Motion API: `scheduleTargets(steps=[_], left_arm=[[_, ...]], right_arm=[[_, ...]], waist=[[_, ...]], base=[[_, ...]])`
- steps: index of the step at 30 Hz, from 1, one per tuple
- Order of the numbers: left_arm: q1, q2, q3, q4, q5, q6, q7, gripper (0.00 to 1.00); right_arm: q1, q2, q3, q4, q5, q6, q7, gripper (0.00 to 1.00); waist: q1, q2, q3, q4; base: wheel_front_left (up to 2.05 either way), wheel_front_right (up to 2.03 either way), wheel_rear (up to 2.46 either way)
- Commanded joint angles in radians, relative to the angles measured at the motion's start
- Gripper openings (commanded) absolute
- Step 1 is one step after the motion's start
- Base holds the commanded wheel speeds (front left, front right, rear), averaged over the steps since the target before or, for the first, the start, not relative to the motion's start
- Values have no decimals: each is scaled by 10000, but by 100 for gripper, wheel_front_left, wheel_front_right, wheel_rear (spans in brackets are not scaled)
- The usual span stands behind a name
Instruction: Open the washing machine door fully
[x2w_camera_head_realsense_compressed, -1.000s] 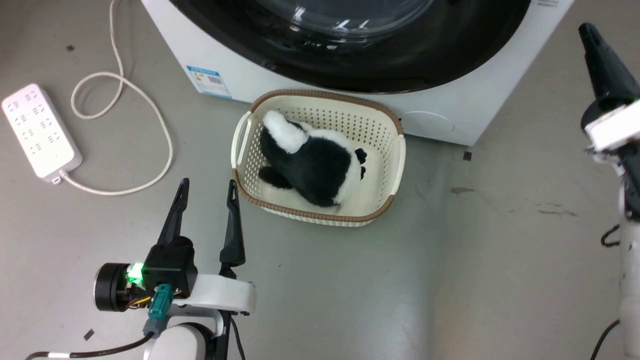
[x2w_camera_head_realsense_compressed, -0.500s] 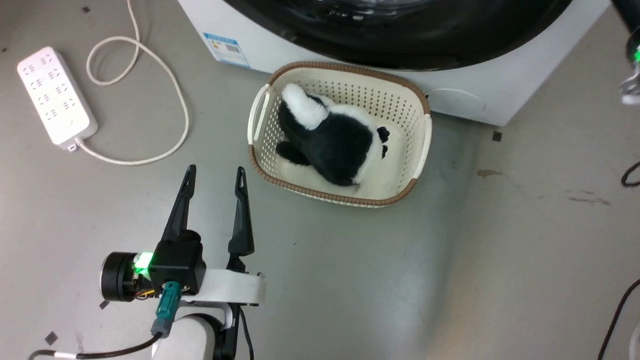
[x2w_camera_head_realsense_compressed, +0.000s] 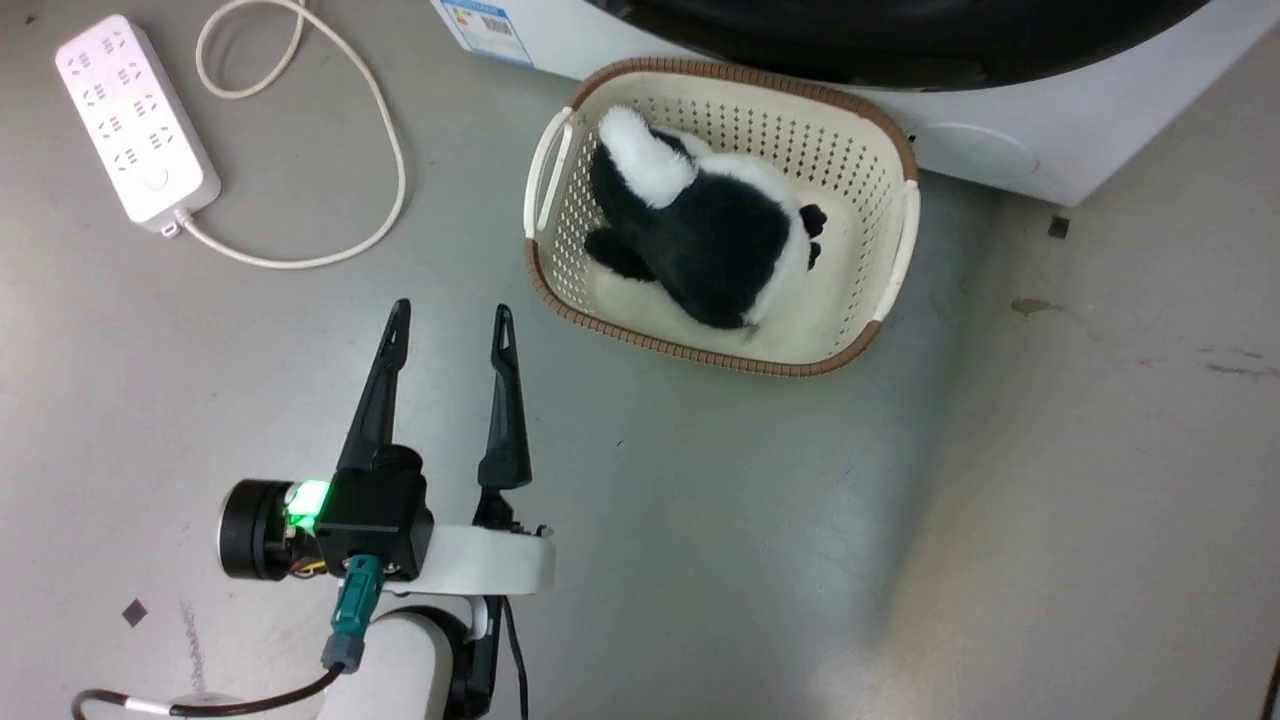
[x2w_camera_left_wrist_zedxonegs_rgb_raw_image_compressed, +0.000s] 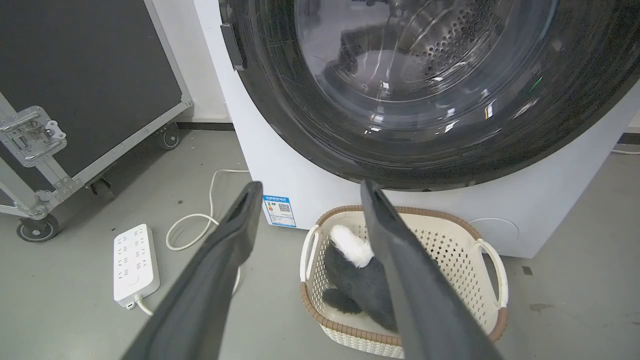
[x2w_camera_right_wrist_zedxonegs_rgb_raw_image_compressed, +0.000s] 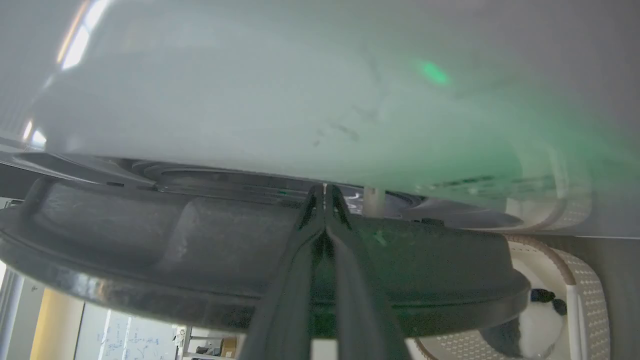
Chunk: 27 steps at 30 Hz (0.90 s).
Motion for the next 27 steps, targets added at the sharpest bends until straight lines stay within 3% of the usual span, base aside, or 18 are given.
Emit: scheduleTargets(steps=[1,2,11,17,27], left_arm=[[-178,10,-67,-39,-62,68,-88,100],[-287,10,-146,-5,-69,155,-172,100],[-377,10,-269,74,-117,325,-338,100],[-202,9,-184,225,-142,243,-354,100],[455,30,-11,475,-99,27,-354,100]], right_arm=[[-309,-25,-46,173,213,11,142,0],[-804,2,-197,599,483,10,726,0],[-453,151,-311,832,895,10,2010,0],[1112,636,-531,110,1049,10,2381,0],[3886,2138,-364,-1579,1220,10,3338,0]], waist=[[-1,0,52,35],[-1,0,191,100],[-1,0,-60,157],[-1,0,-879,11],[-1,0,-2229,-298]], base=[[0,0,0],[0,0,0],[0,0,0],[0,0,0],[0,0,0]])
